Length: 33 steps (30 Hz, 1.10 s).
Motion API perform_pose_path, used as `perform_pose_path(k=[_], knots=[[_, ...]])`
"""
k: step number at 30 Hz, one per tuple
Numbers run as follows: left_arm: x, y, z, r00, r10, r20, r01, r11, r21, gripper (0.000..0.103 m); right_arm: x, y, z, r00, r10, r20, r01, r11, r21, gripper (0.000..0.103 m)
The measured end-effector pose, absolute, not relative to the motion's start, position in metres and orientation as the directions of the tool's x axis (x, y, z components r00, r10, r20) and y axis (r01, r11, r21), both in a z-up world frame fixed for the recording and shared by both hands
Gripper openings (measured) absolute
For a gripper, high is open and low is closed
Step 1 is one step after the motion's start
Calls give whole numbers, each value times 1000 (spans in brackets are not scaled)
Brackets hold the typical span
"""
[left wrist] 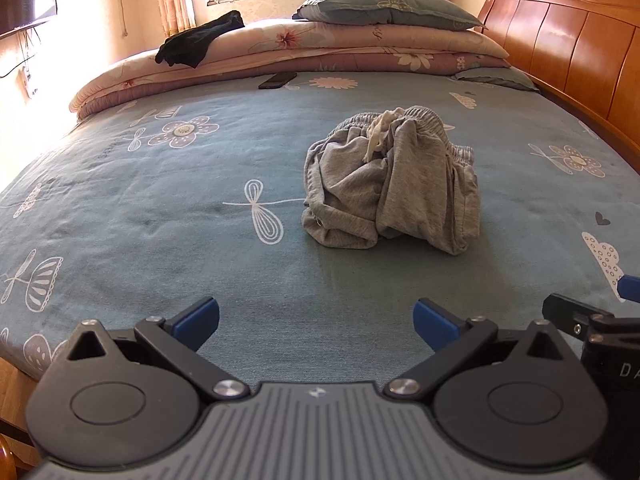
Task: Fold clothes
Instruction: 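Move both open grippers toward the crumpled grey sweatpants on the bed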
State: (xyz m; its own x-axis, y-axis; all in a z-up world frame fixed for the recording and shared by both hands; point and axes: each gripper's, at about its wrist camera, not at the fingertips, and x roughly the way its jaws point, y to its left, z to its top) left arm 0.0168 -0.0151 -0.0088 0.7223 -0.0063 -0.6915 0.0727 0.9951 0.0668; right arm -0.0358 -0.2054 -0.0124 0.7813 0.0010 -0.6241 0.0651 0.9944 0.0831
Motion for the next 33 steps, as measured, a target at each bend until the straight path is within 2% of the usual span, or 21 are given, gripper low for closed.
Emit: perform_pose_path(k=[5, 12, 18, 20, 21, 23, 25, 26, 28, 30, 33], knots=[[35, -12, -23, 678, -1, -735, 57, 997, 51, 103, -23, -208, -19, 765, 48, -643, 17, 995, 94, 103], [57, -7, -36, 650, -14, -759, 54, 998, 29, 103, 1, -214, -36, 736, 10, -677, 28, 999, 46, 103], [80, -3, -43, 632, -89, -770, 85, 995, -46, 103, 30, -226, -42, 717, 87, -692, -2, 992, 123, 103], [89, -4, -46, 629, -77, -774, 84, 996, -30, 103, 42, -225, -38, 717, 105, -689, -22, 992, 128, 103], [92, -5, -47, 640, -61, -766, 85, 996, -9, 103, 46, -226, -35, 728, 115, -676, -35, 991, 131, 103], [94, -6, -48, 671, -42, -740, 97, 995, 31, 103, 45, -228, -29, 789, 172, -590, -100, 983, 154, 103], [96, -6, -48, 680, -90, -728, 146, 989, 14, 103, 44, -233, -29, 826, 248, -507, -177, 967, 184, 103], [97, -4, -48, 680, -114, -724, 159, 987, -6, 103, 46, -234, -32, 822, 276, -498, -202, 959, 197, 103], [96, -3, -48, 698, -136, -703, 167, 986, -25, 103, 54, -233, -39, 782, 281, -557, -204, 959, 197, 103], [91, -3, -49, 738, -145, -659, 183, 983, -11, 103, 63, -230, -47, 747, 211, -630, -146, 977, 154, 103], [82, -6, -50, 754, -177, -632, 242, 970, 18, 103, 58, -228, -51, 772, 151, -618, -115, 989, 97, 103]])
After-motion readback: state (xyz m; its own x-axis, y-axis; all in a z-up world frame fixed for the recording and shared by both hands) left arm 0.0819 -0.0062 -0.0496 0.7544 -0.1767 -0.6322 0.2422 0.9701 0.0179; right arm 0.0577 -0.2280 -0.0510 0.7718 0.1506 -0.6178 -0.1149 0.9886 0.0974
